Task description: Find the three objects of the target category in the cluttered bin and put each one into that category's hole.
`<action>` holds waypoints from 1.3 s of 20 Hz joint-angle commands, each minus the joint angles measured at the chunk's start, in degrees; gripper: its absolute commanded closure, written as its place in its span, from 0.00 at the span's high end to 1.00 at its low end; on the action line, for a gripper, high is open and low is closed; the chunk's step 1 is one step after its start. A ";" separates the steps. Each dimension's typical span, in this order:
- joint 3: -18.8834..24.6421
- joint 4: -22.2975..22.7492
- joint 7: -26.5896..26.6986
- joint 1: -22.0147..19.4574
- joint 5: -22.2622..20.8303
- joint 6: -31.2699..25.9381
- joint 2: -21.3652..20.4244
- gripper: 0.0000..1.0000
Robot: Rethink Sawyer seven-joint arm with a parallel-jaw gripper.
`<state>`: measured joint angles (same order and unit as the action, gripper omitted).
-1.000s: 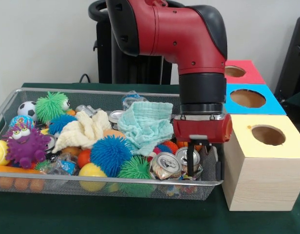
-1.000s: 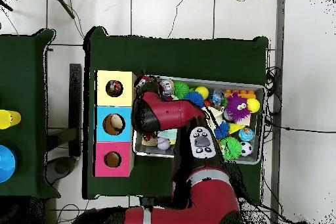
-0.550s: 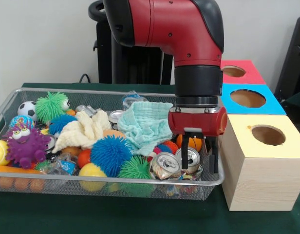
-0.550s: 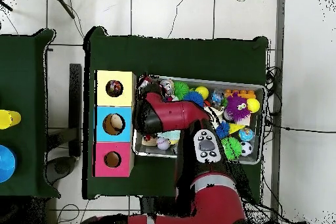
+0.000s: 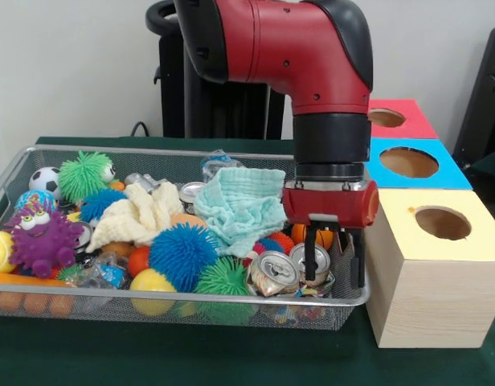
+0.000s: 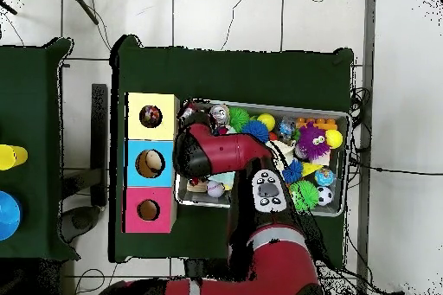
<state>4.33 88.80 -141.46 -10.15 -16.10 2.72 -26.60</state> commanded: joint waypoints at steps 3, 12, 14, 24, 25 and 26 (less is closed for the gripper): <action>0.21 -1.11 2.02 1.92 -3.50 -5.50 6.17 1.00; 0.45 -0.60 4.00 0.92 -4.63 -7.58 6.21 1.00; 0.44 -0.71 4.47 0.67 -4.81 -8.13 6.15 1.00; -0.99 -2.10 5.54 0.64 -6.72 -9.14 6.20 1.00; -0.93 -2.22 5.67 0.50 -7.02 -9.29 6.25 1.00; -0.93 -2.35 6.00 0.33 -7.50 -9.51 6.21 1.00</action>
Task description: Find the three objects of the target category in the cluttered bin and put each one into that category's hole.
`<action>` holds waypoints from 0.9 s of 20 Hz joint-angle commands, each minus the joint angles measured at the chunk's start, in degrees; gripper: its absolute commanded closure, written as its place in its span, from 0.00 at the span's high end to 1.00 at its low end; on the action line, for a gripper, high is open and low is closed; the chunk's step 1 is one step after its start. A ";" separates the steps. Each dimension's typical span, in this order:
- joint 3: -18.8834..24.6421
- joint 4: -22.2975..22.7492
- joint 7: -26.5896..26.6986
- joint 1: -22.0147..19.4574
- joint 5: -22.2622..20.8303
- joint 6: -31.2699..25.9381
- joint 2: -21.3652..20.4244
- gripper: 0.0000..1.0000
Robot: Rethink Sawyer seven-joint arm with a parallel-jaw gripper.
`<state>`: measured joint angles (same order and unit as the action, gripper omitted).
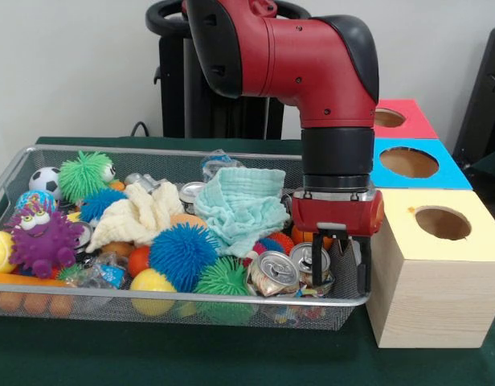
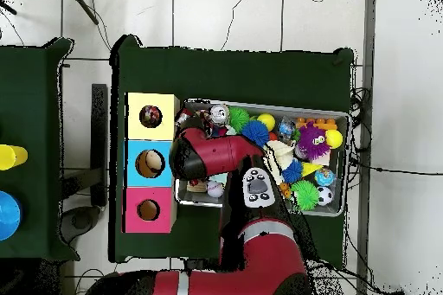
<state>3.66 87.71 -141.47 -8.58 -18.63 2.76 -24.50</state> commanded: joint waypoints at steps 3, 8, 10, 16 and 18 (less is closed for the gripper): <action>-0.30 -1.27 6.81 -1.72 -6.16 -10.60 3.35 1.00; -0.23 -0.99 7.66 -2.89 -7.86 -12.07 1.75 1.00; 0.07 -1.06 7.74 -3.34 -8.59 -12.25 1.47 1.00; 0.97 -0.65 7.81 -4.40 -10.94 -13.76 -0.58 1.00; 1.04 -1.27 7.24 -4.33 -11.97 -13.33 0.14 1.00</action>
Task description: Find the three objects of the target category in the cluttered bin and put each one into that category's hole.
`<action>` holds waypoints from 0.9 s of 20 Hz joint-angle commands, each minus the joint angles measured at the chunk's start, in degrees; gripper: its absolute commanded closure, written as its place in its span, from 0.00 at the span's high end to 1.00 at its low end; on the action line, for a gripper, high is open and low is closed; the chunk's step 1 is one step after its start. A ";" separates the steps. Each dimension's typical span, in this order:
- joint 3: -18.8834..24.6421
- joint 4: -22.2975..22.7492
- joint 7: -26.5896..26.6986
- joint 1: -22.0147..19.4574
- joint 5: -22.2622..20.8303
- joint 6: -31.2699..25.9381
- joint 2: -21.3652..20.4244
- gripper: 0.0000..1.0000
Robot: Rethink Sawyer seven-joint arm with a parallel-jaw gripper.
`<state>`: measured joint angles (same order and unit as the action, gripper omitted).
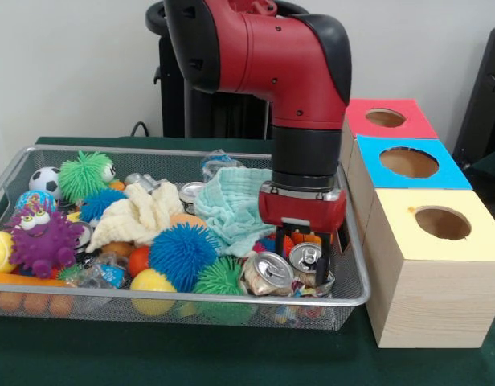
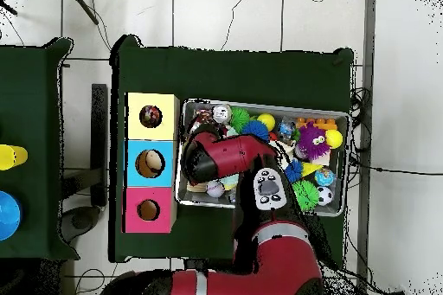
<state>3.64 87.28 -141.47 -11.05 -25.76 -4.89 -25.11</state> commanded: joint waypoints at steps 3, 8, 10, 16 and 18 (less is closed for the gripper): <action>0.10 -2.58 5.64 -0.57 -5.62 -4.77 2.52 1.00; -3.31 -6.43 1.97 3.17 -5.95 -1.55 6.07 1.00; -3.95 -7.00 0.99 3.89 -5.72 -0.72 6.53 1.00; -4.25 -8.01 -0.79 4.64 -4.79 2.79 7.26 1.00; -3.82 -7.86 -1.42 4.50 -4.45 4.37 7.06 1.00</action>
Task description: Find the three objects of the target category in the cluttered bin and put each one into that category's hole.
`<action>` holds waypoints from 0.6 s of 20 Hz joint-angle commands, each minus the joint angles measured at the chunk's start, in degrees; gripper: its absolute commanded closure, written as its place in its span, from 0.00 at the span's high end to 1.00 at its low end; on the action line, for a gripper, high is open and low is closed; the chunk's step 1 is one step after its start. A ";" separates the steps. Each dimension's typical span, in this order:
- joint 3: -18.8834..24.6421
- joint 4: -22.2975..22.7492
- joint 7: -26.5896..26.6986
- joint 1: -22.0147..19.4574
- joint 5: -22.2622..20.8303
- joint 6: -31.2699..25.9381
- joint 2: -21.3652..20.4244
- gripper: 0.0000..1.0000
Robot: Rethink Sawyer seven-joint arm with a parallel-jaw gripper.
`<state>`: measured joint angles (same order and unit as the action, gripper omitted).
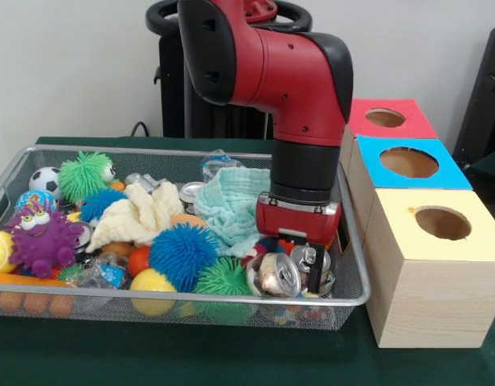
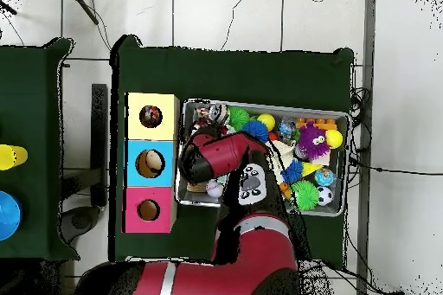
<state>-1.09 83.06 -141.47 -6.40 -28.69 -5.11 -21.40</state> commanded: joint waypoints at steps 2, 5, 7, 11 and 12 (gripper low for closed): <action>1.38 -3.30 -2.09 -0.33 -1.31 6.46 2.90 1.00; 3.26 -2.03 -2.39 -1.49 -1.22 8.07 1.48 1.00; 3.29 -1.76 -2.77 -1.66 -0.86 9.44 1.32 0.00; 2.07 -2.85 -1.61 -0.78 -1.74 10.01 1.62 0.00; 2.46 -2.72 -1.58 -1.12 -1.68 9.90 1.57 0.00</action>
<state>-1.21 82.67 -141.47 -6.33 -28.69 0.51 -21.03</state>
